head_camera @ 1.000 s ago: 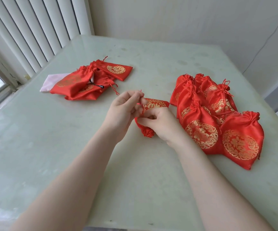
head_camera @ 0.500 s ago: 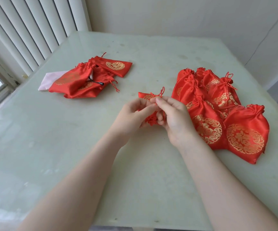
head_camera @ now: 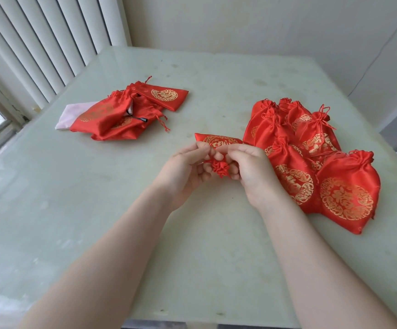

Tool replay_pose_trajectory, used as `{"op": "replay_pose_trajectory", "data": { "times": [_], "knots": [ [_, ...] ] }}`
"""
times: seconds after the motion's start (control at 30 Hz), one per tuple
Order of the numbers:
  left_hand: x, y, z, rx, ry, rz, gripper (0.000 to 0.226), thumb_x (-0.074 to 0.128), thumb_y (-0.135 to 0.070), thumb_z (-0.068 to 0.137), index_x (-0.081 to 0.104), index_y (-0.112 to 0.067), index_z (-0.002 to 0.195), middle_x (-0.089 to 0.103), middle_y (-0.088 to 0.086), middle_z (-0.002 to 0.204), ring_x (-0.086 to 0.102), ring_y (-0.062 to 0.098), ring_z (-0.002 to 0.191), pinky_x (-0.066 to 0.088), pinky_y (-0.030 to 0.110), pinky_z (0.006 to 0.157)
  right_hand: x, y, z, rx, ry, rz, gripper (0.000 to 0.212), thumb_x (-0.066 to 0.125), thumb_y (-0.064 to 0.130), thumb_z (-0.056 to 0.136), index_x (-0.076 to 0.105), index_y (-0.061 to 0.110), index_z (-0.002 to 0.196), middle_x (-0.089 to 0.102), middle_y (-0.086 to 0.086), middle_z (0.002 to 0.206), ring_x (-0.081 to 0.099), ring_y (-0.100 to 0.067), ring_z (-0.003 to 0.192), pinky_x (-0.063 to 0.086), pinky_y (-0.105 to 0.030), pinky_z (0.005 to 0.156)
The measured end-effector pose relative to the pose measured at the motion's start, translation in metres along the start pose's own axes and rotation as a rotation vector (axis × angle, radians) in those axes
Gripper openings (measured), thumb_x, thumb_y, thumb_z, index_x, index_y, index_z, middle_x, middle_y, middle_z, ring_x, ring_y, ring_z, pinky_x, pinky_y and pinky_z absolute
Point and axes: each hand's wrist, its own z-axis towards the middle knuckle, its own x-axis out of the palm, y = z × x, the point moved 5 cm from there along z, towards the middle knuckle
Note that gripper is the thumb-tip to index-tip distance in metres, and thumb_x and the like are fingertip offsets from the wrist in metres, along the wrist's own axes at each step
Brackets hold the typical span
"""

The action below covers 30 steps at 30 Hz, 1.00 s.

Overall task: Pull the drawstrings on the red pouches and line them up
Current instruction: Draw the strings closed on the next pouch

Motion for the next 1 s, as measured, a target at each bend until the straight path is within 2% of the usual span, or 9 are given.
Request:
{"op": "replay_pose_trajectory", "data": {
  "times": [0.1, 0.2, 0.37, 0.57, 0.67, 0.73, 0.87, 0.93, 1.0],
  "knots": [
    [0.0, 0.0, 0.001, 0.037, -0.05, 0.087, 0.028, 0.043, -0.012, 0.095, 0.049, -0.016, 0.068, 0.058, -0.003, 0.065, 0.042, 0.008, 0.051, 0.038, 0.018, 0.052, -0.003, 0.001, 0.001, -0.049, -0.01, -0.091, 0.032, 0.037, -0.002, 0.091, 0.062, 0.013, 0.078, 0.049, 0.001, 0.061, 0.042, -0.001, 0.039, 0.035, -0.014, 0.042],
    [0.001, -0.003, -0.001, 0.102, -0.117, 0.302, 0.028, 0.046, -0.012, 0.095, 0.049, -0.017, 0.067, 0.053, -0.006, 0.056, 0.038, 0.006, 0.046, 0.033, 0.019, 0.049, -0.008, 0.009, 0.0, -0.155, -0.047, -0.036, 0.031, 0.038, -0.002, 0.094, 0.06, 0.015, 0.079, 0.051, 0.0, 0.064, 0.048, -0.001, 0.045, 0.043, -0.016, 0.047],
    [0.006, 0.0, -0.002, 0.174, -0.128, 0.639, 0.027, 0.052, -0.014, 0.091, 0.052, -0.019, 0.065, 0.049, -0.011, 0.05, 0.039, 0.003, 0.044, 0.033, 0.018, 0.049, -0.014, 0.026, -0.006, -0.434, -0.066, -0.11, 0.031, 0.049, -0.003, 0.089, 0.065, 0.023, 0.084, 0.067, 0.005, 0.078, 0.063, -0.001, 0.074, 0.045, -0.013, 0.073],
    [0.012, 0.0, -0.005, 0.252, -0.074, 0.967, 0.033, 0.05, -0.012, 0.089, 0.049, -0.021, 0.057, 0.044, -0.009, 0.049, 0.037, 0.004, 0.044, 0.028, 0.014, 0.046, 0.004, 0.025, -0.013, -0.453, 0.097, -0.107, 0.031, 0.051, -0.004, 0.089, 0.067, 0.023, 0.086, 0.068, 0.014, 0.068, 0.058, 0.006, 0.062, 0.041, -0.008, 0.059],
    [0.01, 0.001, -0.005, 0.213, -0.051, 0.937, 0.036, 0.052, -0.013, 0.089, 0.043, -0.019, 0.054, 0.035, -0.011, 0.038, 0.032, 0.004, 0.039, 0.025, 0.014, 0.042, 0.01, 0.021, -0.012, -0.411, 0.149, -0.11, 0.034, 0.05, -0.005, 0.089, 0.065, 0.024, 0.087, 0.069, 0.012, 0.072, 0.056, 0.002, 0.061, 0.045, -0.011, 0.061],
    [0.008, 0.001, -0.005, 0.202, -0.058, 0.934, 0.038, 0.054, -0.017, 0.089, 0.044, -0.018, 0.053, 0.038, -0.012, 0.037, 0.034, 0.003, 0.039, 0.027, 0.014, 0.044, 0.011, 0.022, -0.013, -0.427, 0.198, -0.106, 0.033, 0.048, -0.003, 0.092, 0.063, 0.026, 0.095, 0.069, 0.008, 0.086, 0.056, -0.001, 0.065, 0.047, -0.014, 0.064],
    [0.005, -0.001, -0.003, 0.186, -0.044, 0.833, 0.033, 0.053, -0.019, 0.092, 0.055, -0.013, 0.059, 0.053, -0.008, 0.051, 0.047, 0.01, 0.05, 0.04, 0.022, 0.055, -0.001, 0.026, -0.009, -0.449, 0.19, -0.145, 0.037, 0.051, 0.024, 0.088, 0.041, 0.036, 0.122, 0.053, 0.002, 0.122, 0.058, 0.0, 0.082, 0.047, -0.015, 0.075],
    [0.003, -0.001, -0.001, 0.16, -0.05, 0.708, 0.031, 0.051, -0.018, 0.094, 0.06, 0.001, 0.071, 0.055, -0.01, 0.051, 0.046, 0.008, 0.048, 0.04, 0.017, 0.052, -0.01, 0.025, -0.005, -0.468, 0.108, -0.362, 0.041, 0.057, 0.023, 0.087, 0.044, 0.031, 0.124, 0.052, 0.005, 0.121, 0.056, 0.001, 0.084, 0.045, -0.015, 0.08],
    [0.002, -0.002, -0.001, 0.143, -0.058, 0.621, 0.032, 0.049, -0.019, 0.095, 0.06, 0.006, 0.078, 0.056, -0.011, 0.051, 0.046, 0.005, 0.046, 0.039, 0.014, 0.05, -0.013, 0.023, -0.004, -0.476, 0.114, -0.534, 0.023, 0.061, 0.018, 0.088, 0.059, 0.023, 0.11, 0.063, 0.008, 0.099, 0.057, 0.003, 0.078, 0.044, -0.014, 0.076]
  ]
}}
